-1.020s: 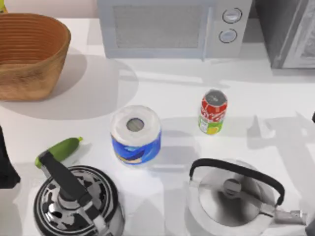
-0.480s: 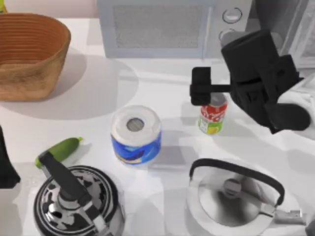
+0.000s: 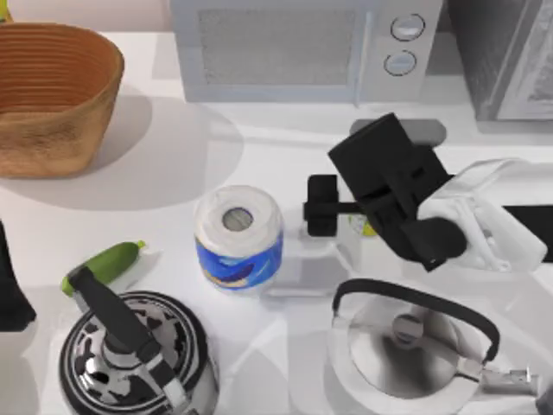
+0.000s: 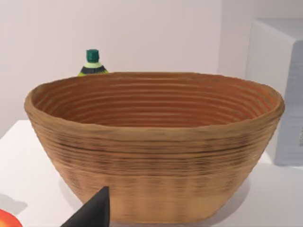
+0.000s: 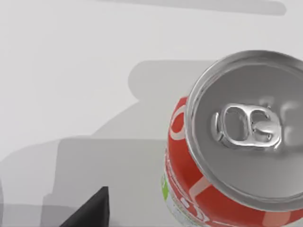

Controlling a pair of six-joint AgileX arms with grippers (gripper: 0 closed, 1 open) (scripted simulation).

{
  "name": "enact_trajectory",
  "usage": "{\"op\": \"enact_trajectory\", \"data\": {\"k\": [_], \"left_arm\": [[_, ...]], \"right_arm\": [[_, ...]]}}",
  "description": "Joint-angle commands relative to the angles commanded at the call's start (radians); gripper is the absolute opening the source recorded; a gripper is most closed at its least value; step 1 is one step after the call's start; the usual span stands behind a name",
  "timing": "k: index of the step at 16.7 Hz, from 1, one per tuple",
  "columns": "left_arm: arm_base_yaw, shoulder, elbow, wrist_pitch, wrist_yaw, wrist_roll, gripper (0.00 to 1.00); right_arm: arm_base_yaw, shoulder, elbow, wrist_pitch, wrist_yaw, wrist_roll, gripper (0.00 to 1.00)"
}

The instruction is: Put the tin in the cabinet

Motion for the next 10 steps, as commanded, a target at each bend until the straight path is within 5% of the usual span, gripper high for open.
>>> {"op": "enact_trajectory", "data": {"k": [10], "left_arm": [[0.0,0.0,0.0,0.0,0.0,0.0,1.0]], "right_arm": [[-0.065,0.12,0.043,0.101,-0.035,-0.055,1.0]]}}
